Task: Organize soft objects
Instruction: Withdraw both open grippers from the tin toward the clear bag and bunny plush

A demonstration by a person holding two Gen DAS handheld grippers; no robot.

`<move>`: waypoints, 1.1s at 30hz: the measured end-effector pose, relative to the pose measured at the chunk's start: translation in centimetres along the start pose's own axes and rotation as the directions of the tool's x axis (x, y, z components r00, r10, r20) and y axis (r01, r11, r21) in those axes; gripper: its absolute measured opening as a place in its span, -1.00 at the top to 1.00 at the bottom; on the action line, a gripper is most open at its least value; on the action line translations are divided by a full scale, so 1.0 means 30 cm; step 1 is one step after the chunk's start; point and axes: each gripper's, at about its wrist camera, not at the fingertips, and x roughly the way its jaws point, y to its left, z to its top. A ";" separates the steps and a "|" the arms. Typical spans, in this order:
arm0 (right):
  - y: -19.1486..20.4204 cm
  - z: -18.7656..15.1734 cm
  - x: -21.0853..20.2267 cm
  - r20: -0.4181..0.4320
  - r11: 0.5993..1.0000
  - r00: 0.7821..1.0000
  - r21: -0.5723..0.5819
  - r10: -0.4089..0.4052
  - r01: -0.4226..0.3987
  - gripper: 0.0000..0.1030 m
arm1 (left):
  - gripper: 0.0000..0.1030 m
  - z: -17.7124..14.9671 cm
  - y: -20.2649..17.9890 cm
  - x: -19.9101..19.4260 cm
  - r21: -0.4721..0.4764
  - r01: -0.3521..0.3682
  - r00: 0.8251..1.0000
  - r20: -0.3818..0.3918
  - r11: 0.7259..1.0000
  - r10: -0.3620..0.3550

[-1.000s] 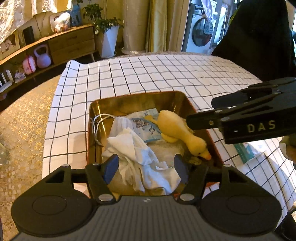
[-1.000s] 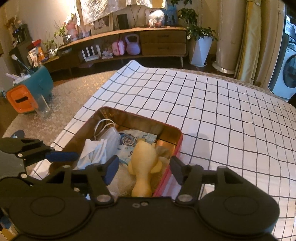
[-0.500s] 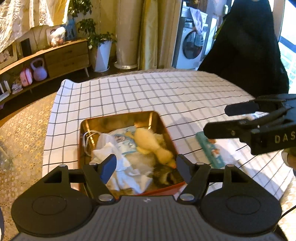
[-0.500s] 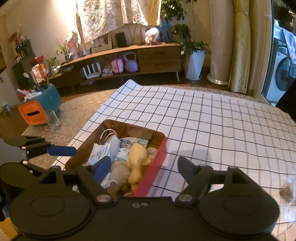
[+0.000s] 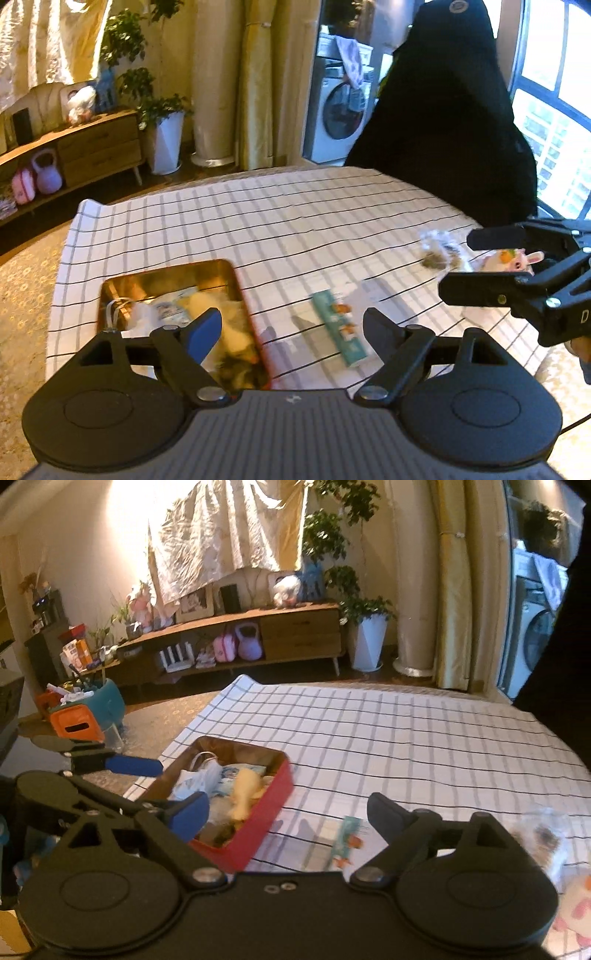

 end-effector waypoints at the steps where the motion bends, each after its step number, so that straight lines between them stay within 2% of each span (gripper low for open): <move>1: -0.020 -0.011 -0.021 0.008 1.000 1.000 0.009 -0.008 0.008 -0.81 | -0.63 0.005 -0.017 0.003 -0.002 0.008 1.000 0.002 1.000 -0.008; 4: -0.077 -0.049 -0.071 0.023 0.999 0.999 0.030 -0.042 0.041 -0.82 | -0.65 0.020 -0.075 0.011 0.005 0.025 0.999 0.022 1.000 -0.025; 8: -0.171 -0.120 -0.132 0.021 0.992 0.995 0.070 -0.103 0.101 -0.84 | -0.91 0.038 -0.156 0.041 0.027 0.036 0.999 0.033 0.999 -0.037; 15: -0.296 -0.246 -0.208 0.003 0.976 0.978 0.076 -0.207 0.206 -0.86 | -0.93 0.052 -0.309 0.111 0.078 0.093 0.994 0.050 0.993 -0.097; 18: -0.341 -0.294 -0.219 -0.015 0.969 0.971 0.067 -0.237 0.237 -0.86 | -0.93 0.061 -0.389 0.148 0.119 0.092 0.993 0.059 0.989 -0.099; 27: -0.443 -0.392 -0.220 -0.058 0.966 0.968 0.075 -0.245 0.249 -0.86 | -0.93 0.108 -0.535 0.312 0.055 0.157 0.987 0.032 0.986 -0.159; 33: -0.509 -0.435 -0.187 -0.077 0.966 0.967 0.074 -0.243 0.249 -0.85 | -0.93 0.130 -0.621 0.437 0.065 0.170 0.985 0.006 0.983 -0.171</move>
